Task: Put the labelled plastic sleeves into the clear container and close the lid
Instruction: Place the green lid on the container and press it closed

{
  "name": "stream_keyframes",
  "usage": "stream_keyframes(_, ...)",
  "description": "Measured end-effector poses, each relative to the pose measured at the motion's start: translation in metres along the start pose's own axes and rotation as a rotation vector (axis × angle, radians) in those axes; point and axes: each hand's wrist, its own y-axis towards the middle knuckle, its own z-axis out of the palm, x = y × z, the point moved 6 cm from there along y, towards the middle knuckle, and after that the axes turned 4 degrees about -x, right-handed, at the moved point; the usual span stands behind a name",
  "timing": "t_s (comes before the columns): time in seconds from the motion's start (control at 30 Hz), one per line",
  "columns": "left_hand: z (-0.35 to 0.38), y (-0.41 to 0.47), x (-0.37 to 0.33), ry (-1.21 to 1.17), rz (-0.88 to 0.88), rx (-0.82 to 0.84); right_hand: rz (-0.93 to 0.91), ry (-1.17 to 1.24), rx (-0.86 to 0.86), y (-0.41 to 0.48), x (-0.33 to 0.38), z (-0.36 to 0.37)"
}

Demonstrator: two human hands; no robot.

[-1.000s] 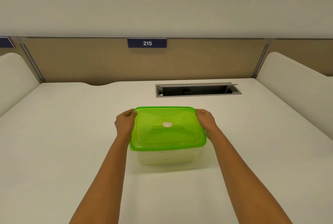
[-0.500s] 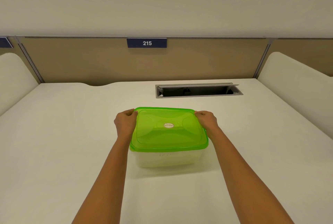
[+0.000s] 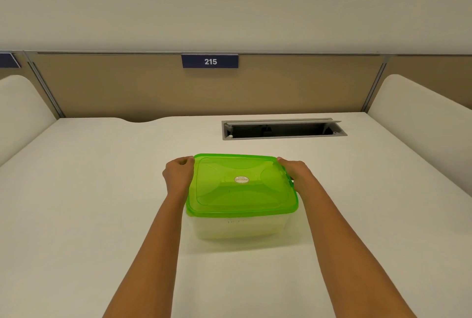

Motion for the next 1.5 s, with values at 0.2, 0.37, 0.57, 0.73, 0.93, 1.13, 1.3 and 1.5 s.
stream_keyframes(0.2,0.002,0.003,0.002,-0.008,-0.014,0.005,0.023,-0.034,0.063,-0.006,0.010,0.003)
stream_keyframes(0.37,-0.001,0.006,0.004,0.005,-0.026,-0.008,-0.023,-0.081,-0.013,-0.003,0.013,0.009)
stream_keyframes(0.57,-0.002,0.007,0.008,0.020,-0.028,-0.011,-0.248,-0.054,-0.108,-0.008,0.017,0.006)
stream_keyframes(0.73,-0.001,0.008,0.010,0.036,-0.034,0.001,-0.315,-0.072,-0.113,-0.008,0.018,0.003)
stream_keyframes(0.93,0.001,0.009,0.012,0.041,-0.042,0.015,-0.172,-0.073,-0.115,0.000,0.008,0.002)
stream_keyframes(1.13,0.000,0.011,0.014,0.016,-0.060,0.017,-0.033,0.037,-0.036,0.006,-0.001,0.004)
stream_keyframes(1.3,0.000,0.011,0.015,0.010,-0.069,0.011,0.009,0.086,0.023,0.000,0.002,0.005)
stream_keyframes(1.5,0.000,0.012,0.015,0.008,-0.079,0.008,0.031,0.102,0.055,-0.004,0.004,0.007)
